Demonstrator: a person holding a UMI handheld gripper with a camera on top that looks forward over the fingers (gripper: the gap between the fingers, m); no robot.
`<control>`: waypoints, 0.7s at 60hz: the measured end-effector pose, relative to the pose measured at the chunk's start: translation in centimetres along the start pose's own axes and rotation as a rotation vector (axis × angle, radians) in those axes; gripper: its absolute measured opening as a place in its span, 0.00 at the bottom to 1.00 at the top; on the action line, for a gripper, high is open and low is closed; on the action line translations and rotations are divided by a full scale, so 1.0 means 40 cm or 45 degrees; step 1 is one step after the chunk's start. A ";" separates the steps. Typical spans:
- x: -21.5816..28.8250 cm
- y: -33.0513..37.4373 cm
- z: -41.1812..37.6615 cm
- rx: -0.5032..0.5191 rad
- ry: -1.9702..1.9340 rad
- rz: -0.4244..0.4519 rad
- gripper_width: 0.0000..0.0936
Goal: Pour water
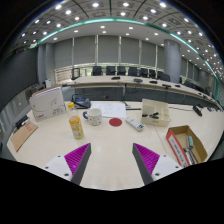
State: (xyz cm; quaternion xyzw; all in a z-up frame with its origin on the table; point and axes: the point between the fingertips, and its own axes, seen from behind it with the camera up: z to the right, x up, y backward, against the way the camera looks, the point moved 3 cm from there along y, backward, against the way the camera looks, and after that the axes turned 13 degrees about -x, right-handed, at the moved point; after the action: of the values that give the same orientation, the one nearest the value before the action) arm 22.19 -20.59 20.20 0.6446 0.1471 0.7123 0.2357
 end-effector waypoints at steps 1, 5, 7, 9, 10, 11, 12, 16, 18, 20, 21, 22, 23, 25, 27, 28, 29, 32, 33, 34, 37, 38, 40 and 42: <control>-0.001 -0.005 -0.026 0.017 0.004 0.001 0.92; -0.002 -0.032 -0.128 0.074 0.023 0.008 0.92; 0.002 -0.047 -0.179 0.097 0.029 0.026 0.93; 0.011 -0.066 -0.229 0.115 0.035 0.051 0.93; 0.015 -0.077 -0.253 0.122 0.039 0.064 0.92; 0.018 -0.089 -0.277 0.128 0.041 0.075 0.92; 0.022 -0.102 -0.302 0.134 0.043 0.085 0.92; 0.041 -0.163 -0.393 0.147 0.041 0.127 0.93; 0.057 -0.197 -0.433 0.146 0.027 0.158 0.92; 0.068 -0.234 -0.470 0.145 0.020 0.182 0.92; 0.072 -0.253 -0.487 0.142 0.018 0.190 0.92; 0.076 -0.272 -0.501 0.137 0.016 0.198 0.92; 0.080 -0.292 -0.515 0.130 0.014 0.206 0.92; 0.085 -0.332 -0.540 0.111 0.012 0.216 0.91; 0.088 -0.371 -0.562 0.093 0.008 0.221 0.91; 0.090 -0.388 -0.571 0.085 0.004 0.223 0.91; 0.093 -0.406 -0.578 0.075 0.000 0.224 0.91; 0.095 -0.457 -0.597 0.049 -0.023 0.228 0.89; 0.094 -0.472 -0.604 0.044 -0.032 0.225 0.88; 0.092 -0.488 -0.610 0.039 -0.041 0.220 0.87; 0.087 -0.530 -0.624 0.019 -0.067 0.210 0.80; 0.084 -0.540 -0.628 0.012 -0.071 0.207 0.78; 0.076 -0.561 -0.636 0.001 -0.069 0.199 0.72; 0.073 -0.577 -0.639 -0.011 -0.068 0.200 0.62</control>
State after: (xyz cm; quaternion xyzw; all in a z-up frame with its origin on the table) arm 0.14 2.85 7.61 0.6719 0.0866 0.7118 0.1856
